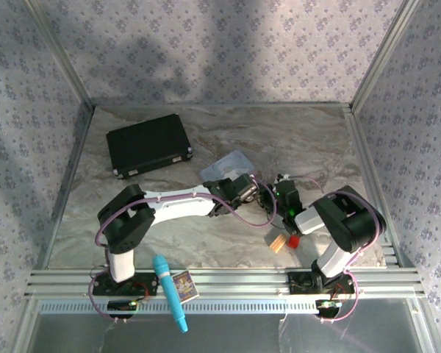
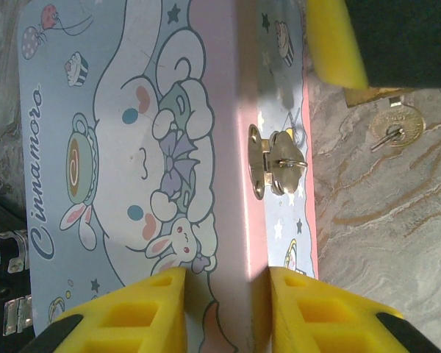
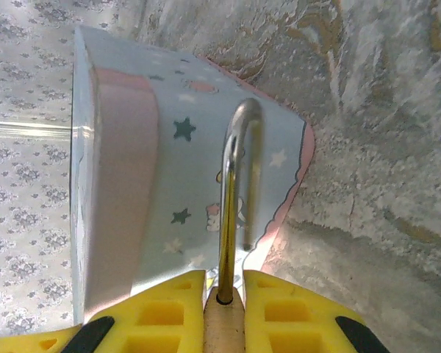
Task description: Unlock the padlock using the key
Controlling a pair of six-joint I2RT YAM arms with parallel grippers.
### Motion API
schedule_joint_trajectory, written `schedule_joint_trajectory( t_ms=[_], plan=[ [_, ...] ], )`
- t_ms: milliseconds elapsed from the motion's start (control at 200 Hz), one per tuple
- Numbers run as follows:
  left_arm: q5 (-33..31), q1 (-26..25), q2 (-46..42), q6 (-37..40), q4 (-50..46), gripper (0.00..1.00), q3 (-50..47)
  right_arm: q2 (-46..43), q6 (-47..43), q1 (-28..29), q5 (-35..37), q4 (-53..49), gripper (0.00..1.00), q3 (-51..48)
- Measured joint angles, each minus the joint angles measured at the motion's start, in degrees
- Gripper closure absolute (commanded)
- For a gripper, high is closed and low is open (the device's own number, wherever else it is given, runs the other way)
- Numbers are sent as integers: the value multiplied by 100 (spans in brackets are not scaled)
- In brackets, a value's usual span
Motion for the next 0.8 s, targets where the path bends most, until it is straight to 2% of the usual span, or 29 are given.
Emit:
schedule_joint_trajectory(
  t_ms=[230, 555, 800],
  plan=[
    [4, 26, -15, -87, -11, 69, 0, 251, 0, -186, -522, -79, 100, -48],
    [85, 79, -90, -201, -105, 68, -22, 114, -151, -651, -1213, -203, 100, -199],
    [352, 293, -407, -448, -278, 60, -227, 28, -280, -507, -1602, -1110, 100, 588]
  ],
)
